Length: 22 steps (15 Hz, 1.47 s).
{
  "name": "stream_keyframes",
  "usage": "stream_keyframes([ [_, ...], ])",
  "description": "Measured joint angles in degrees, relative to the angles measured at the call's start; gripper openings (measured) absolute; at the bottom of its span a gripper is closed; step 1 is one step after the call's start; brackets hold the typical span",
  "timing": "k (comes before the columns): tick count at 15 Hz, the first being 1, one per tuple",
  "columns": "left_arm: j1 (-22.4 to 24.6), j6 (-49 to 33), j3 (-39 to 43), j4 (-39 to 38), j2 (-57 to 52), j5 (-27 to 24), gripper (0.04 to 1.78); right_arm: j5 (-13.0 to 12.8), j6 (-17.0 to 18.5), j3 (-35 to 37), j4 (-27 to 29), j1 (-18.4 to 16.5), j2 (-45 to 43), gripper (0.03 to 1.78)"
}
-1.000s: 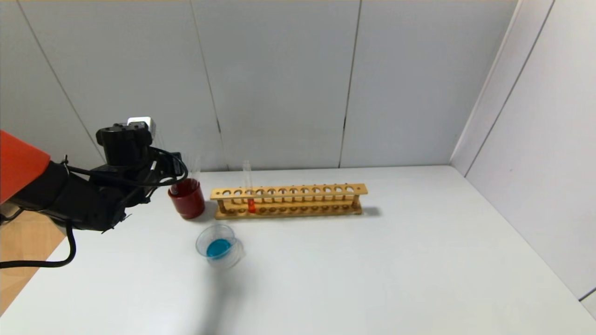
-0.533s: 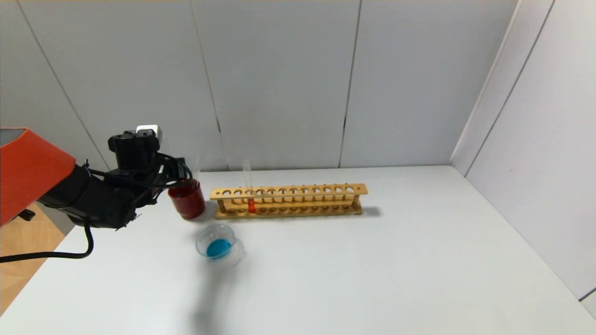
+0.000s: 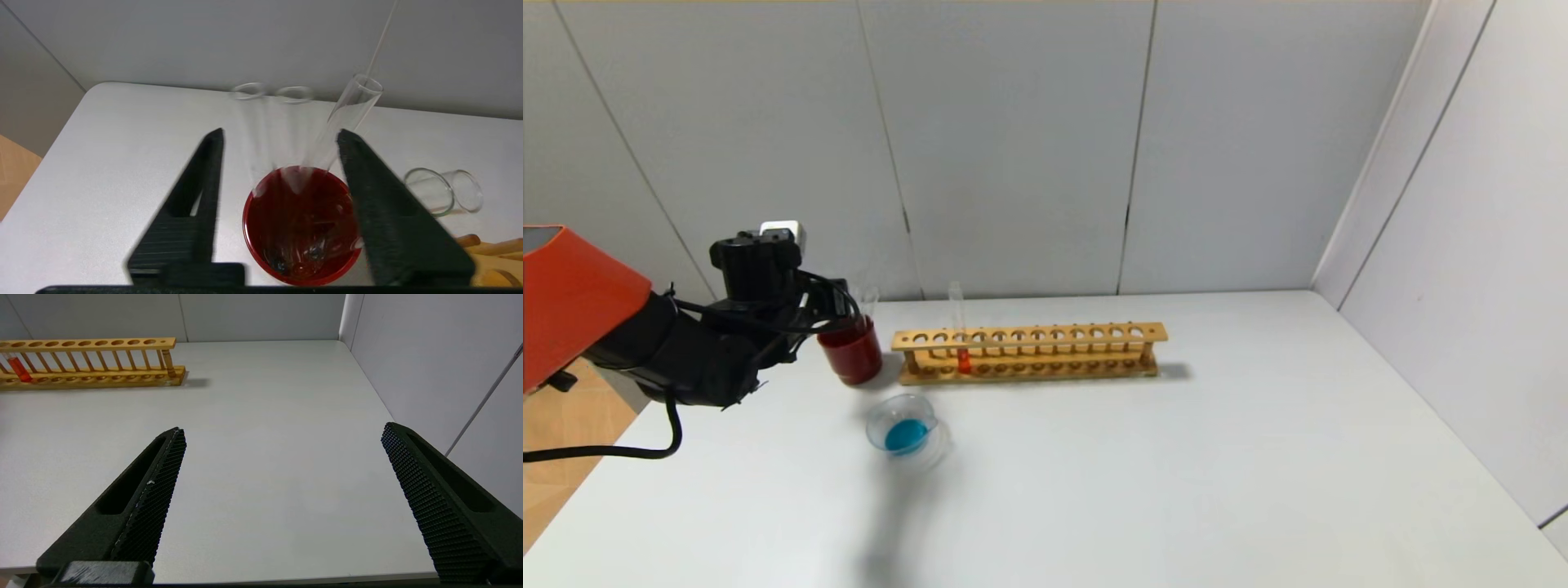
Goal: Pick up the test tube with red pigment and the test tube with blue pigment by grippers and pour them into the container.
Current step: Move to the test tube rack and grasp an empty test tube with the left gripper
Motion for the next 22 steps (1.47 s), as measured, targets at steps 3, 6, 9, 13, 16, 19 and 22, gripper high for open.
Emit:
stream_keyframes([
  [3, -0.4, 0.2, 1.9, 0.1, -4.4, -0.3, 1.54, 0.0, 0.0, 0.0, 0.0, 0.0, 0.0, 1.75],
  [6, -1.8, 0.8, 2.9, 3.0, -12.2, -0.4, 1.73, 0.0, 0.0, 0.0, 0.0, 0.0, 0.0, 1.75],
  [9, -4.0, 3.6, 3.0, 10.9, -21.5, -4.4, 1.74, 0.0, 0.0, 0.0, 0.0, 0.0, 0.0, 1.75],
  [13, -5.0, 6.6, 5.0, 22.7, -31.2, -21.0, 1.74, 0.0, 0.0, 0.0, 0.0, 0.0, 0.0, 1.75],
  [16, -5.5, 6.7, 9.7, 22.6, -34.1, -29.8, 1.74, 0.0, 0.0, 0.0, 0.0, 0.0, 0.0, 1.75],
  [19, -5.6, 10.8, 13.9, 22.0, -34.6, -38.8, 1.74, 0.0, 0.0, 0.0, 0.0, 0.0, 0.0, 1.75],
  [22, -5.6, 18.5, 15.9, 21.8, -32.4, -41.2, 1.74, 0.0, 0.0, 0.0, 0.0, 0.0, 0.0, 1.75],
])
